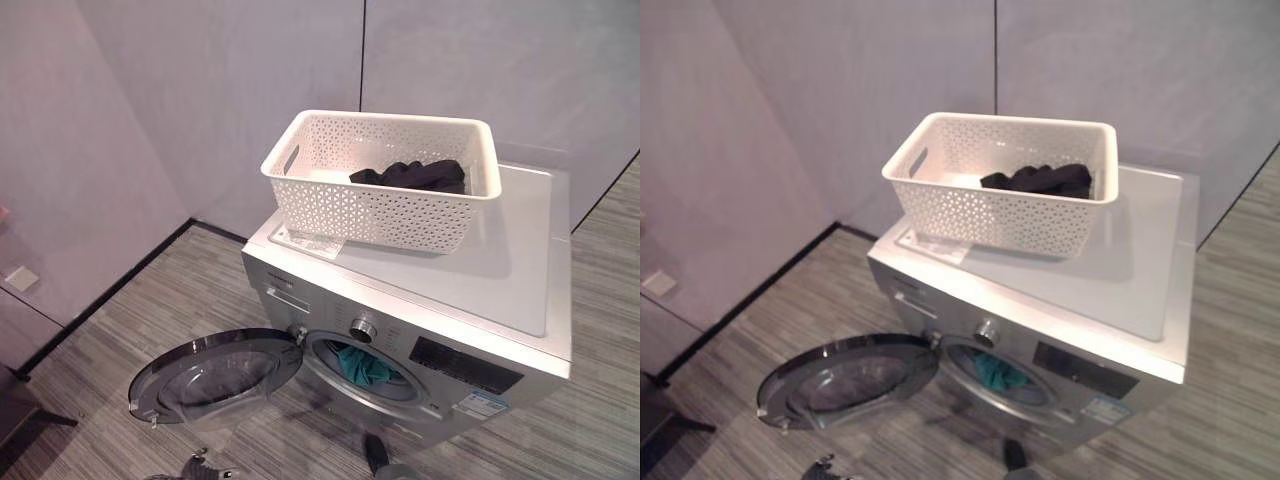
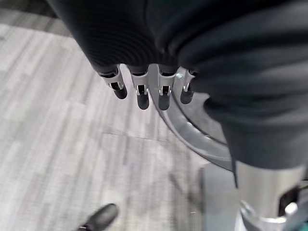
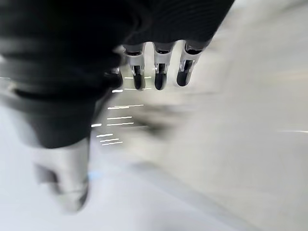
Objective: Grab the laundry basket,head to the washer,open it,put in the laundry and shut it.
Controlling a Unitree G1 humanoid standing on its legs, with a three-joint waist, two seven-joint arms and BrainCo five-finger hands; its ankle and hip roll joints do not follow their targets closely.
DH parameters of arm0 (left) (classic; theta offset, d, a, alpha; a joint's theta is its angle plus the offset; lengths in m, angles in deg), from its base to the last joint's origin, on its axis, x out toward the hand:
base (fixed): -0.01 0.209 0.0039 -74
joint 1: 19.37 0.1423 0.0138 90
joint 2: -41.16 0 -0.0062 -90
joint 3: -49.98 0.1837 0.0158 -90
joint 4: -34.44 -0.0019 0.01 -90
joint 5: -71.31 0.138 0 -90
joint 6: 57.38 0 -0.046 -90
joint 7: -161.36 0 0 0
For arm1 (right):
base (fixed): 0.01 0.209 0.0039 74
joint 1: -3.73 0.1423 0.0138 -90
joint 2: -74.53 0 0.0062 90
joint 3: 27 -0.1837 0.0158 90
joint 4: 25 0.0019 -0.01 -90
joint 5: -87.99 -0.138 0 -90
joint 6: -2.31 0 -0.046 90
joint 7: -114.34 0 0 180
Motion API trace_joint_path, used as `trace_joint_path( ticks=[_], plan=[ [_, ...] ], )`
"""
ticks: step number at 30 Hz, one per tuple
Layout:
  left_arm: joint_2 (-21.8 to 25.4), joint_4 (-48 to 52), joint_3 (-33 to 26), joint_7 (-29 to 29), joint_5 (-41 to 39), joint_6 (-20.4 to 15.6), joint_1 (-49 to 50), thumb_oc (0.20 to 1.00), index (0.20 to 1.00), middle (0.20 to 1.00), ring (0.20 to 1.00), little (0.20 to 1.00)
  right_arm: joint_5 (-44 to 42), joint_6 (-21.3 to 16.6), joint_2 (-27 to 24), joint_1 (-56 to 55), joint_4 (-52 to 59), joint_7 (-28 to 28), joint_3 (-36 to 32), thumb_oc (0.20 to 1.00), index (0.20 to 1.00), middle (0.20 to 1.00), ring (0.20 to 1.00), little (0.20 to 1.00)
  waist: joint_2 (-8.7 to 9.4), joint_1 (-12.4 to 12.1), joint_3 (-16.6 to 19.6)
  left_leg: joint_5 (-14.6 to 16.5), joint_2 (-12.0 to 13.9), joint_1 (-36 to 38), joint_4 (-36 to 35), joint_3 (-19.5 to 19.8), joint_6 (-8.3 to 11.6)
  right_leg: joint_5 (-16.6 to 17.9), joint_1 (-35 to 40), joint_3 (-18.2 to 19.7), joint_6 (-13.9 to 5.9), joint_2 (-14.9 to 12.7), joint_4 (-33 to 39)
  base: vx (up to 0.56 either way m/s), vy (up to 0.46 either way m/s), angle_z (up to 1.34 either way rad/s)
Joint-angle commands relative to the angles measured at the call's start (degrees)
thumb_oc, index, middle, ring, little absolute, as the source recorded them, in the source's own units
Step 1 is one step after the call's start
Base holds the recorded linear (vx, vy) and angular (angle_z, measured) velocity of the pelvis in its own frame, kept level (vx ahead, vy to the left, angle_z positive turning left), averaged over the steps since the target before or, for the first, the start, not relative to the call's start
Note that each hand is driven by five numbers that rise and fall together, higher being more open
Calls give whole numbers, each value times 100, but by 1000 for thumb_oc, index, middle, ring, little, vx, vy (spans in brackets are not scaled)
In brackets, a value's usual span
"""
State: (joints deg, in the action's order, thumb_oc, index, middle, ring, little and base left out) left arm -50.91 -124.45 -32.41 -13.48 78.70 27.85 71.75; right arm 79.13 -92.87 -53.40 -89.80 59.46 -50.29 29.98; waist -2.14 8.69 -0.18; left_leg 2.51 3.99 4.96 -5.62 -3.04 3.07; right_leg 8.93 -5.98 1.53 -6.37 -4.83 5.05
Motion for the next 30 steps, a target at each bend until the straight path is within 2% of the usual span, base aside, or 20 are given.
trace_joint_path(
  ticks=[1, 4, 5, 6, 7, 8, 10, 12, 13, 14, 15, 18, 21, 29, 30],
  plan=[
    [286, -434, 139, 18, 213, 24, -393, 1000, 1000, 1000, 1000, 1000, 794, -423, -518, 843, 111, 286, 76, 1000, 1000, 1000, 1000, 1000, 281, -323, -73, 594, -7, 226, 170, -23, -157, -828, 245, -148, -289, -247, -587, -10, -21, 3],
    [275, -391, 397, -85, 222, 15, -378, 1000, 1000, 1000, 1000, 1000, 922, -401, -1065, 2055, 333, 44, 1073, 1000, 1000, 1000, 1000, 1000, 393, -535, -7, 570, 7, 230, 182, 41, -136, -844, 344, -240, -267, -258, -539, 14, -17, 7],
    [304, -453, 473, -123, 203, 21, -355, 1000, 1000, 1000, 1000, 1000, 890, -354, -1321, 2909, 281, -197, 1856, 1000, 1000, 1000, 1000, 1000, 475, -637, 22, 554, 19, 232, 181, 71, -126, -843, 391, -282, -250, -261, -506, -7, -20, 18],
    [336, -502, 529, -139, 198, 32, -349, 1000, 1000, 1000, 1000, 1000, 858, -325, -1409, 3267, 259, -305, 2179, 1000, 1000, 1000, 1000, 1000, 527, -703, 37, 541, 26, 229, 180, 83, -119, -845, 418, -308, -239, -262, -495, -6, -17, 18],
    [316, -505, 489, -139, 195, 30, -344, 1000, 1000, 1000, 1000, 1000, 855, -327, -1418, 3414, 206, -300, 2316, 1000, 1000, 1000, 1000, 1000, 508, -665, 33, 540, 25, 232, 179, 81, -119, -844, 421, -307, -239, -264, -491, -9, -16, 24],
    [365, -606, 503, -176, 130, 43, -320, 1000, 1000, 1000, 1000, 1000, 794, -243, -1536, 4543, -76, -594, 3371, 1000, 1000, 1000, 1000, 1000, 579, -744, 49, 522, 32, 232, 179, 118, -104, -847, 464, -350, -213, -267, -476, -9, -15, 32],
    [438, -700, 533, -197, 85, 56, -290, 1000, 1000, 1000, 1000, 1000, 744, -120, -1611, 5440, -457, -947, 4288, 1000, 1000, 1000, 1000, 1000, 668, -821, 56, 508, 43, 216, 201, 149, -92, -852, 490, -388, -196, -271, -478, -14, -10, 19],
    [487, -854, 476, -283, -66, 75, -242, 1000, 1000, 1000, 1000, 1000, 655, 76, -1578, 6767, -1310, -1485, 5747, 1000, 1000, 1000, 1000, 1000, 769, -873, 65, 482, 61, 209, 219, 209, -70, -857, 534, -445, -165, -277, -482, -9, -3, 6],
    [438, -855, 441, -283, -66, 74, -242, 1000, 1000, 1000, 1000, 1000, 635, 60, -1559, 6965, -1385, -1479, 5939, 1000, 1000, 1000, 1000, 1000, 720, -837, 58, 481, 61, 210, 218, 212, -70, -858, 536, -449, -165, -278, -482, -2, 0, 19],
    [473, -898, 440, -313, -113, 84, -231, 1000, 1000, 1000, 1000, 1000, 625, 127, -1520, 7173, -1678, -1669, 6236, 1000, 1000, 1000, 1000, 1000, 777, -877, 71, 473, 63, 209, 214, 222, -64, -863, 546, -467, -161, -275, -479, 4, 4, 15],
    [492, -986, 420, -357, -198, 107, -225, 1000, 1000, 1000, 1000, 1000, 606, 229, -1349, 7785, -2461, -1993, 7009, 1000, 1000, 1000, 1000, 1000, 817, -915, 78, 445, 76, 198, 217, 266, -48, -867, 568, -506, -149, -274, -477, 8, 4, 12],
    [507, -1068, 357, -385, -301, 146, -232, 1000, 1000, 1000, 1000, 1000, 595, 303, -1221, 8068, -2919, -2288, 7528, 1000, 1000, 1000, 1000, 1000, 859, -935, 81, 414, 97, 177, 211, 308, -25, -878, 577, -545, -139, -272, -477, 9, 1, 2],
    [507, -1221, 300, -525, -431, 184, -230, 1000, 1000, 1000, 1000, 1000, 621, 350, -1287, 8059, -3433, -2938, 8294, 1000, 1000, 1000, 1000, 1000, 960, -953, 76, 321, 147, 114, 171, 448, 45, -931, 591, -684, -115, -266, -484, 32, -12, 23],
    [475, -1348, 212, -544, -539, 206, -323, 1000, 1000, 1000, 1000, 1000, 631, 339, -1521, 7642, -3432, -3136, 8396, 1000, 1000, 1000, 1000, 1000, 1035, -959, 27, 247, 202, 72, 99, 504, 107, -984, 575, -764, -93, -239, -464, 27, -22, 9],
    [554, -1354, 13, -495, -704, 217, -350, 1000, 1000, 1000, 1000, 1000, 518, 336, -1652, 7439, -3202, -3227, 8363, 1000, 1000, 1000, 1000, 1000, 1051, -953, -1, 229, 230, 48, 97, 499, 128, -1006, 560, -766, -79, -223, -465, 0, 0, 0]
  ],
)
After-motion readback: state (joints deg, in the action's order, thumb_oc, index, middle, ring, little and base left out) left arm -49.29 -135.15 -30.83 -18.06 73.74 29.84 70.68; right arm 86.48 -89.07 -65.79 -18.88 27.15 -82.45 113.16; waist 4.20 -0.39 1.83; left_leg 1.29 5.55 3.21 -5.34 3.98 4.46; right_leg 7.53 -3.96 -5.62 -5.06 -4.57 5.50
